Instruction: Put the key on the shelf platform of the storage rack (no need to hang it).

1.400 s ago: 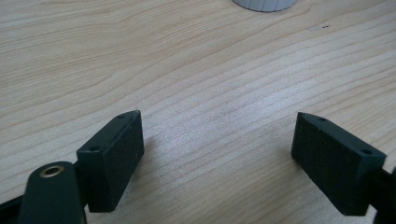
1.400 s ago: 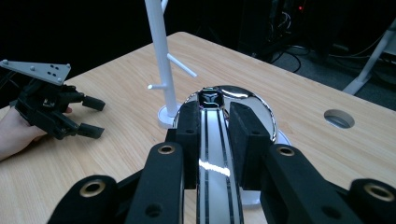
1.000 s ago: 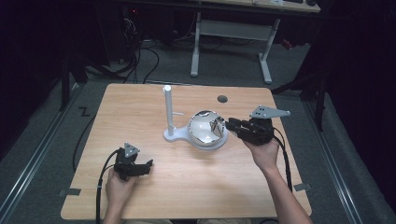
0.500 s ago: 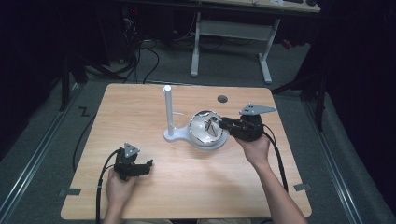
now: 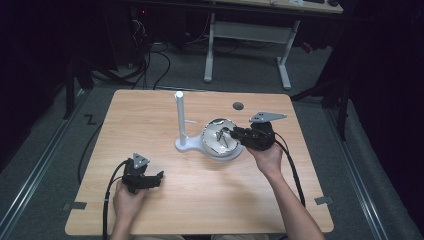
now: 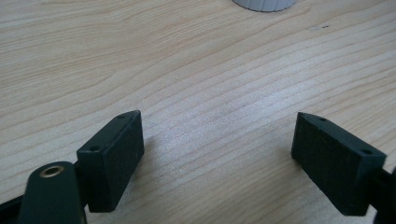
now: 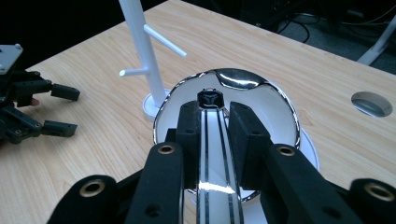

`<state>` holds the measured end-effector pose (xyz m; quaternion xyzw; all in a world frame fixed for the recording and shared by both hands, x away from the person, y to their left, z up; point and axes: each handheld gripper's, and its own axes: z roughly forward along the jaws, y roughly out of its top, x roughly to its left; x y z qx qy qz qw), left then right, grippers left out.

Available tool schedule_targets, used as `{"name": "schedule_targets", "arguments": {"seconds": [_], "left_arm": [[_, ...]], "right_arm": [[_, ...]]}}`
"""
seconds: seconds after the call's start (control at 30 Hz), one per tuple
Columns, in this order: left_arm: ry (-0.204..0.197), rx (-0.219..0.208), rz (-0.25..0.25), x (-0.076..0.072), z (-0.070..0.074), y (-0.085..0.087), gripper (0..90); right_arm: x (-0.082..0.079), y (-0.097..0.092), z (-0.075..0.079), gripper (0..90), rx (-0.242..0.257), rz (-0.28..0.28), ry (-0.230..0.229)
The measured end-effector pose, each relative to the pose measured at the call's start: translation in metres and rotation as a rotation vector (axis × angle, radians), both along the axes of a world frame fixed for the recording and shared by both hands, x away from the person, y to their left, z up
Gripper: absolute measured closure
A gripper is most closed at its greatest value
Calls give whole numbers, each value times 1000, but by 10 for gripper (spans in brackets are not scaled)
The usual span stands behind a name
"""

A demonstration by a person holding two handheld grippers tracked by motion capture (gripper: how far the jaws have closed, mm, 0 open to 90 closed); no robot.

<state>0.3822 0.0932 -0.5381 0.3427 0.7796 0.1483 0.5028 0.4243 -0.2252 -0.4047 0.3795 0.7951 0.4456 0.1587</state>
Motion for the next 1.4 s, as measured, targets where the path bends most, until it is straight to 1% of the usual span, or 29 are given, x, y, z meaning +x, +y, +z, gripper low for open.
{"name": "schedule_targets", "arguments": {"seconds": [0.17, 0.23, 0.43, 0.63, 0.83, 0.93, 1.0, 1.13, 1.2, 1.4], "left_arm": [[0, 1, -1, 0, 0, 0, 173], [-1, 1, -1, 0, 0, 0, 173], [2, -1, 2, 0, 0, 0, 173], [4, -6, 8, 0, 0, 0, 173], [4, -5, 8, 0, 0, -1, 173], [4, -5, 8, 0, 0, -1, 173], [3, -5, 7, 0, 0, -1, 173], [3, -5, 7, 0, 0, -1, 173], [3, -4, 7, 0, 0, 0, 173], [2, -3, 6, 0, 0, 0, 173]], "right_arm": [[3, 4, -4, 754, -2, 1, 15], [5, 5, -6, 754, -4, 3, 15], [12, 10, -14, 754, -10, -5, 41], [18, 17, -21, 754, 1, -5, 58], [23, 23, -27, 753, -19, -14, 67], [26, 25, -31, 752, -21, -22, 83], [30, 26, -35, 752, -14, -35, 112], [34, 26, -41, 752, -8, -52, 133], [35, 28, -44, 751, -20, -52, 132], [39, 30, -49, 750, -44, -59, 147]]}}
